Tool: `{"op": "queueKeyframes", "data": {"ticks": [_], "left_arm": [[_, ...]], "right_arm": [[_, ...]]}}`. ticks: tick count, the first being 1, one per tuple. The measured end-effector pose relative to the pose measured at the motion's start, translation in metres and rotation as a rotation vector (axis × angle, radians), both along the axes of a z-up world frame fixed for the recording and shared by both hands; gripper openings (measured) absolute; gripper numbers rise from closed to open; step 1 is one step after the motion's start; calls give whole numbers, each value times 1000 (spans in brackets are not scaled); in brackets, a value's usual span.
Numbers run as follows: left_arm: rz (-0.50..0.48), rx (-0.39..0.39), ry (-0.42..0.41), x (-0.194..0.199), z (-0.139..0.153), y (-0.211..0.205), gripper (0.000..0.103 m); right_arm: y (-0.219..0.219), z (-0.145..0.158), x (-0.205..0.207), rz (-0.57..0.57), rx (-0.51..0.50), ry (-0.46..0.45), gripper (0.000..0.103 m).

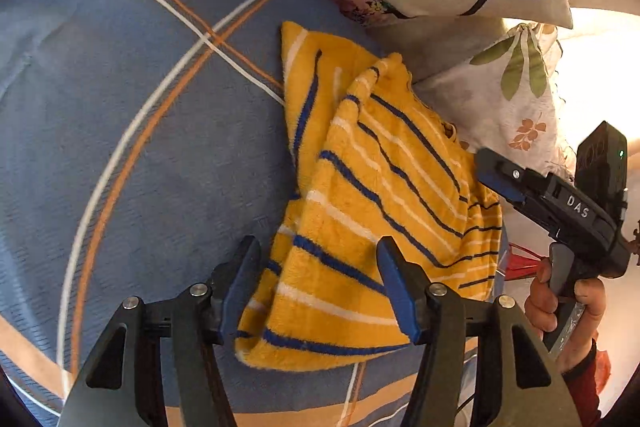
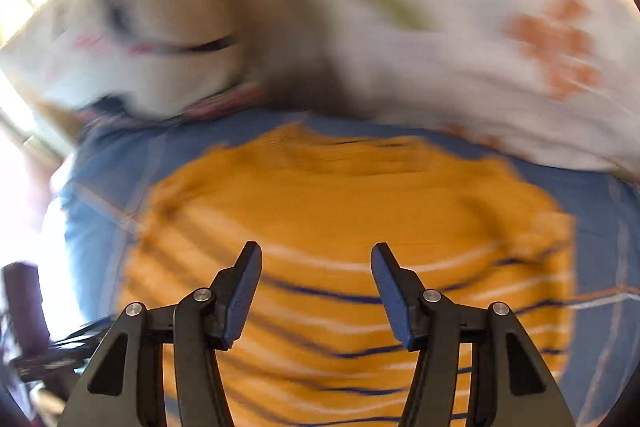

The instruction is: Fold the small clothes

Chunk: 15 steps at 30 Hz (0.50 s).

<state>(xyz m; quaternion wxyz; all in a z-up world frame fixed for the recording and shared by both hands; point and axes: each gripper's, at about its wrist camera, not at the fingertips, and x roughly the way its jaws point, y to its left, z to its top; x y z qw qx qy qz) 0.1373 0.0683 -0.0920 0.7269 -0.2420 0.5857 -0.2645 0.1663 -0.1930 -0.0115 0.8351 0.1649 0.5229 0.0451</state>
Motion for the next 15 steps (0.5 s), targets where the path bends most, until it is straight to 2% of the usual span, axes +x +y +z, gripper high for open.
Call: {"op": "queueKeyframes", "data": {"ticks": [2,3,4,8,10,15], "left_arm": [[7,-45,17,-3,-4,0,49],[4,-69,42,-4,-7,1,32],[13,-91,66,-4,-11,4,26],[42,-152,106,-5,-16,15,24],[43,-160,103,-7,-14,16,24],[49,-178,105,-11,-13,15,24]], "right_arm": [[41,-2,18,90,72,40,61],[59,-7,28,117,100,67,61],[72,-11,35,132,115,91,61],[122,-27,67,172,51,168,62],[143,-30,76,185,-5,203,71],[190,-46,85,280,-284,283,78]]}}
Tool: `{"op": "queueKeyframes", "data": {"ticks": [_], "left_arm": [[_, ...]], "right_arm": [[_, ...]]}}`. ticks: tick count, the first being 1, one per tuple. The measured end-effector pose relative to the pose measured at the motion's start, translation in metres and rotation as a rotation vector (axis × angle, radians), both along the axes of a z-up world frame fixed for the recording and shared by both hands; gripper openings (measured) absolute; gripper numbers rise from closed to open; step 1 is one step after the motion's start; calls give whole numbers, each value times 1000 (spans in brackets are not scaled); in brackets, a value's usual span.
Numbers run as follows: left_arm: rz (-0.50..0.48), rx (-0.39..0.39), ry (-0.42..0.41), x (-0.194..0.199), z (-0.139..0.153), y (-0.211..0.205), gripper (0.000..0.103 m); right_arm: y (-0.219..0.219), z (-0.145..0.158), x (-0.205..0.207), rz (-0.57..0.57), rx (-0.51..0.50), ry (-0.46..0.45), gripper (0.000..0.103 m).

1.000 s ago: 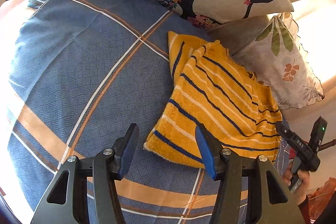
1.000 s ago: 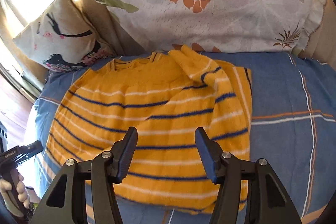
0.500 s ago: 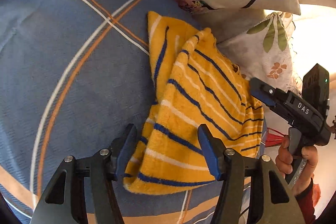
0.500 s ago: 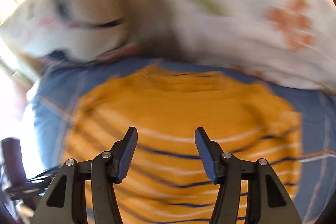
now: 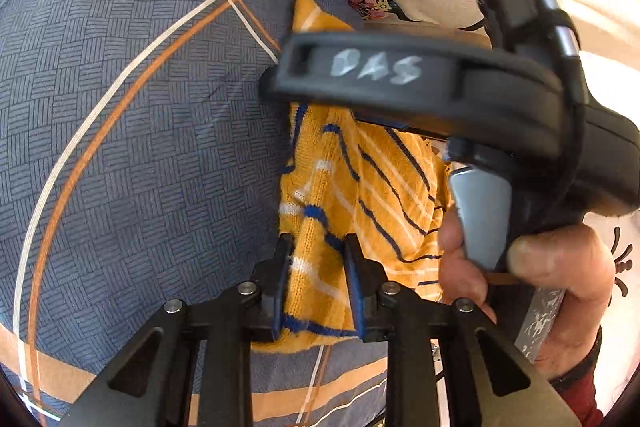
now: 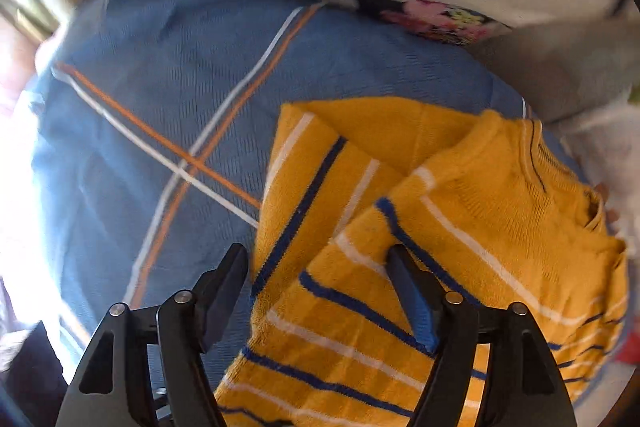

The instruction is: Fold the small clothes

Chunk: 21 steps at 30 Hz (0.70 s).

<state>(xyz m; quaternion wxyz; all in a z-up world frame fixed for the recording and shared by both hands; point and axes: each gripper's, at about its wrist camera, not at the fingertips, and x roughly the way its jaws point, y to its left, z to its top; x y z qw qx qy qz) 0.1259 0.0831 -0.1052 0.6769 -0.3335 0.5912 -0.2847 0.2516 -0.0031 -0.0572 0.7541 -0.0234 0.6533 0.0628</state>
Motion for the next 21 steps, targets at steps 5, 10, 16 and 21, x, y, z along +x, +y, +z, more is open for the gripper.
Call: {"op": "queueKeyframes", "data": {"ticks": [5,10,16,21], "left_arm": [[11,-4,-6,-7,4,1,23],[3,22,-67,-18,29,-12,23],[81,35,-168,-50,88,-6,23],[122,139,-236,-79,116,-11,31]], "right_arm": [[18,1,-9,105,-130,-6,61],[-3,20,-37,120,-118,-98,20],[-81,64,-69,-11,117,-232,16],[-183,87,-107,-127,232,-325,16]]}}
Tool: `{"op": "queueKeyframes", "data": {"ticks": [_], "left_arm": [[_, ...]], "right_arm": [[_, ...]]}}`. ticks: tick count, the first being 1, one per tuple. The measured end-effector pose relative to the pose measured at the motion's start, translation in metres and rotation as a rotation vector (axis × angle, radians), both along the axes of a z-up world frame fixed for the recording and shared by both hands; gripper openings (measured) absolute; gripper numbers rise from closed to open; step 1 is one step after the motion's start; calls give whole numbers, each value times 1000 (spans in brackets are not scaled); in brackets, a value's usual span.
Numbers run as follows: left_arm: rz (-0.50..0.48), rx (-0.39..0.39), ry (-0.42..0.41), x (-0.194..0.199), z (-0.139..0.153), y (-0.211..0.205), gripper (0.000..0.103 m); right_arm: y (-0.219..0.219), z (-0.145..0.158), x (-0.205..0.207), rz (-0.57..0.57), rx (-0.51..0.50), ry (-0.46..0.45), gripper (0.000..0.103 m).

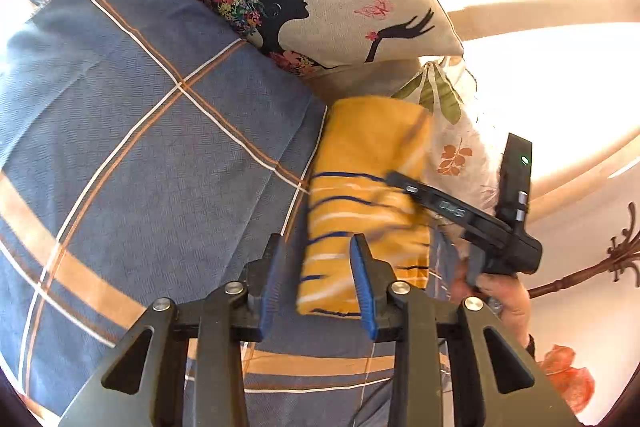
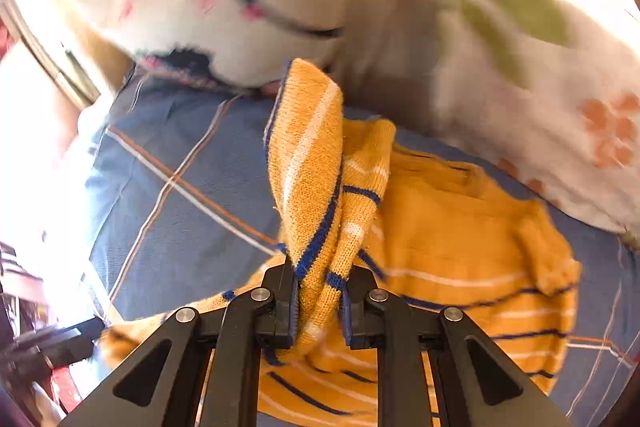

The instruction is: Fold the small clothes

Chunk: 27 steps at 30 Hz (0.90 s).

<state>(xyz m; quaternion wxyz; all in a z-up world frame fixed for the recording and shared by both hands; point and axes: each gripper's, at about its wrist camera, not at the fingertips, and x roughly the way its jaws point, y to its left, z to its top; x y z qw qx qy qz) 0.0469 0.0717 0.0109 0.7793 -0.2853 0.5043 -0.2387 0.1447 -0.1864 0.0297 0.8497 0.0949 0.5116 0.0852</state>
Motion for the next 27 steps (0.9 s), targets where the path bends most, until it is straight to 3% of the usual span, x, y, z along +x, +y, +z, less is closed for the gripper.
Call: {"op": "queueKeyframes", "data": {"ticks": [4,9,13,16,20,21,27], "left_arm": [[23,19,67,-14,-14,-23,31],[-36,74,85,-20,-23,-74,31],[-98,119,89,-22,-31,-112,32],[-136,158,73,-18,-31,-135,37],[-189,203,40,-1,-33,-160,49],[-208,214,28,6,-35,-167,56],[-280,244,-21,55,-60,-201,68]], "right_arm": [[-88,-7,-34,-112,43,-25,16],[-166,-48,-65,-215,67,27,15],[-202,-90,-84,-214,224,42,18],[-223,-90,-100,-246,300,5,29],[-264,-78,-129,-337,346,-67,68],[-270,-78,-133,-346,368,-83,72],[-272,-104,-127,-345,468,-48,74]]}}
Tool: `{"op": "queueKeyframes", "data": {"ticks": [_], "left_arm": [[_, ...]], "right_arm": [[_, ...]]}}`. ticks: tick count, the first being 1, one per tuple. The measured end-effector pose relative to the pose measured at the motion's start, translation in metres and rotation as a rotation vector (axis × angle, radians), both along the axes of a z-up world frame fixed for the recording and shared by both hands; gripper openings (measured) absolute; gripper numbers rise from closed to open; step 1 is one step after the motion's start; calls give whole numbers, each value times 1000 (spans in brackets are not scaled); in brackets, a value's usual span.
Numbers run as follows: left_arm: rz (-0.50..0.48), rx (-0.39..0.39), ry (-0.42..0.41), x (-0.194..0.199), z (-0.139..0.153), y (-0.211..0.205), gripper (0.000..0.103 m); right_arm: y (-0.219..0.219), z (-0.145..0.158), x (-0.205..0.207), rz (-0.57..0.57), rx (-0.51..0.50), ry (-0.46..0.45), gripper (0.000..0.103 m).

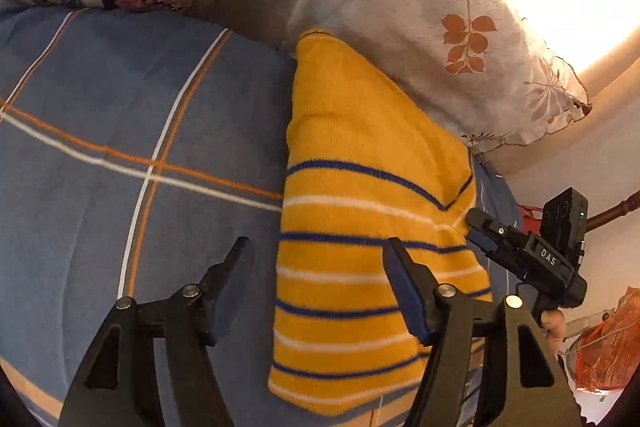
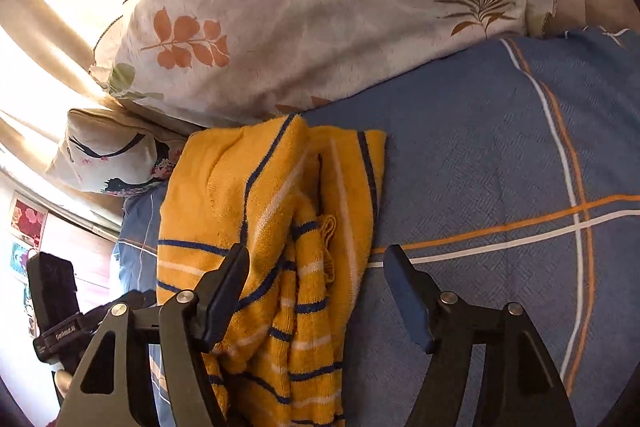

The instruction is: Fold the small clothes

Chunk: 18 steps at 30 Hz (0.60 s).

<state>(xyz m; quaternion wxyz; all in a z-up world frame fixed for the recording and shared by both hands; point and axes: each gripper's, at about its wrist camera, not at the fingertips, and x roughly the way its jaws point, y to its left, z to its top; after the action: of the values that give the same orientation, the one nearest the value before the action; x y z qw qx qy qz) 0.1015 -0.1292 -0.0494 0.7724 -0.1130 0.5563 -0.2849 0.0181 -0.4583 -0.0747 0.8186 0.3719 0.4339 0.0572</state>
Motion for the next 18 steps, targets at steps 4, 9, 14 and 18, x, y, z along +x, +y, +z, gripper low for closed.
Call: {"op": "queueKeyframes", "data": {"ticks": [4,9,14,18], "left_arm": [[-50,-89,129,24,-33,-16,73],[-26,-186,222,27,-37,-20,51],[-34,-173,132,15,14,-1,37],[-25,-78,68,4,32,4,44]], "right_arm": [[13,-21,17,10,51,22,75],[22,-31,28,8,203,33,48],[41,-5,32,37,246,-50,40],[52,7,18,71,261,-117,40]]}}
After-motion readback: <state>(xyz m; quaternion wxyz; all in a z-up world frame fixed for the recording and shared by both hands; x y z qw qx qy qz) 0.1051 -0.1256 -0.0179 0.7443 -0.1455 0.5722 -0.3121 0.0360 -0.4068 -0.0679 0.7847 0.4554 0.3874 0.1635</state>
